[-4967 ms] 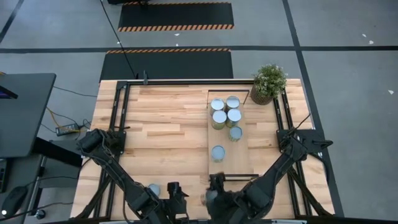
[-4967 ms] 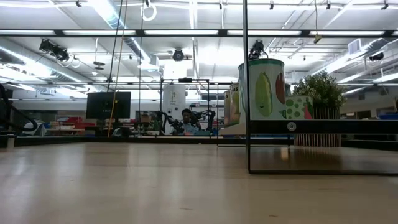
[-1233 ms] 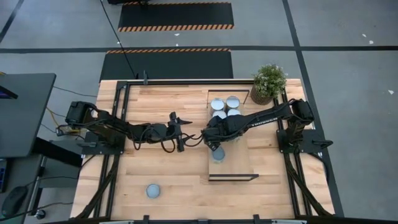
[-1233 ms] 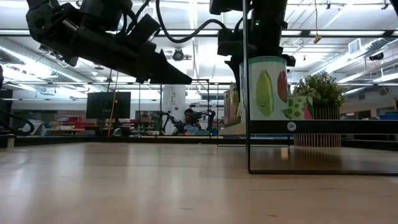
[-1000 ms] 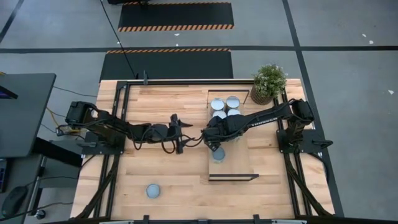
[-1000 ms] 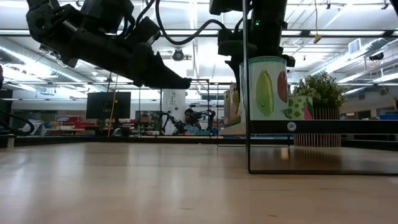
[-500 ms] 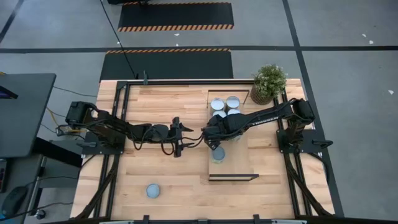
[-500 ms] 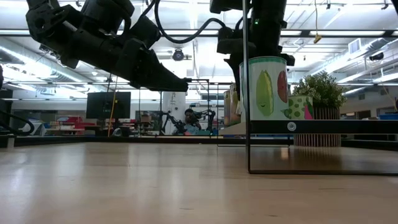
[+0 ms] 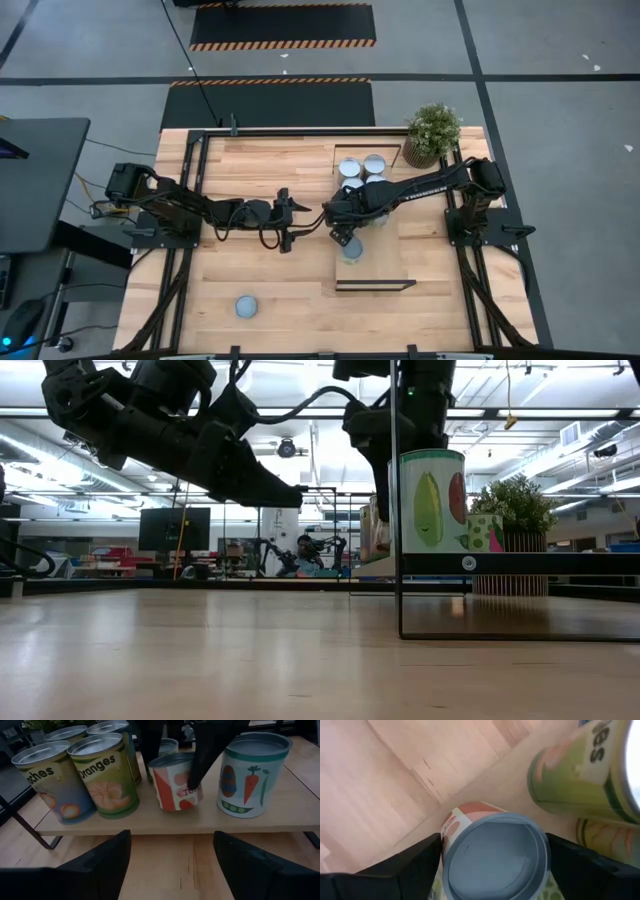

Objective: Pick and place cans onto a shelf
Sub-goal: Put the canned diced tomatoes on the shelf

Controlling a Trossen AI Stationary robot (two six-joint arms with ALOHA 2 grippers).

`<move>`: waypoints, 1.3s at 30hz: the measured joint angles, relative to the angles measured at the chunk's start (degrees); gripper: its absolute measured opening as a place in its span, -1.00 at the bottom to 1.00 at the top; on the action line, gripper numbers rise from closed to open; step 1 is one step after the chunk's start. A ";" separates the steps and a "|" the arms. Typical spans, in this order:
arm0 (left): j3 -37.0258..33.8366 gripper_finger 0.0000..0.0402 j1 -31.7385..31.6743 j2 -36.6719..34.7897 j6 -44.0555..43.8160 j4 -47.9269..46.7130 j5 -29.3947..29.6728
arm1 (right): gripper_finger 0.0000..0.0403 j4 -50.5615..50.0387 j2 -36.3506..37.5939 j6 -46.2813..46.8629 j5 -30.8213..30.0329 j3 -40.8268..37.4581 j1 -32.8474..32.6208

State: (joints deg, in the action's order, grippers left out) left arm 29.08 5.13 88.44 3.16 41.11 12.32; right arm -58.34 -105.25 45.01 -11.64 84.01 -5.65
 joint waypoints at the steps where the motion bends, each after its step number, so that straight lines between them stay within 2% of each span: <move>1: 0.00 0.43 0.00 0.00 0.01 -0.14 0.00 | 0.74 -0.31 0.00 0.82 0.00 0.00 0.13; 5: 0.00 0.43 -0.02 0.00 -0.01 -0.49 0.03 | 0.78 -0.38 0.00 2.96 0.30 0.00 0.43; 12: 0.00 0.43 -0.02 0.00 -0.03 -0.76 0.04 | 0.97 -0.37 0.00 4.47 0.85 0.00 0.69; 18: 0.00 0.43 -0.02 0.00 -0.05 -0.73 0.04 | 0.97 -1.32 -0.02 5.79 2.91 0.89 1.47; 26: 0.00 0.43 0.00 0.00 -0.05 -0.75 -0.12 | 0.97 -2.59 -0.02 4.57 -1.70 5.00 -1.37; 32: 0.00 0.43 -0.02 0.00 0.01 -0.74 -5.74 | 0.97 -5.76 -0.02 -2.97 -3.30 9.91 -3.76; 39: 0.00 0.43 0.00 0.65 -0.77 2.64 -10.08 | 0.97 -13.59 0.02 -1.42 -3.96 14.14 -6.46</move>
State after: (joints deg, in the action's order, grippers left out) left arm 29.08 5.13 89.10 2.40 43.74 2.24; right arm -71.94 -105.23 43.58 -15.60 98.15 -12.11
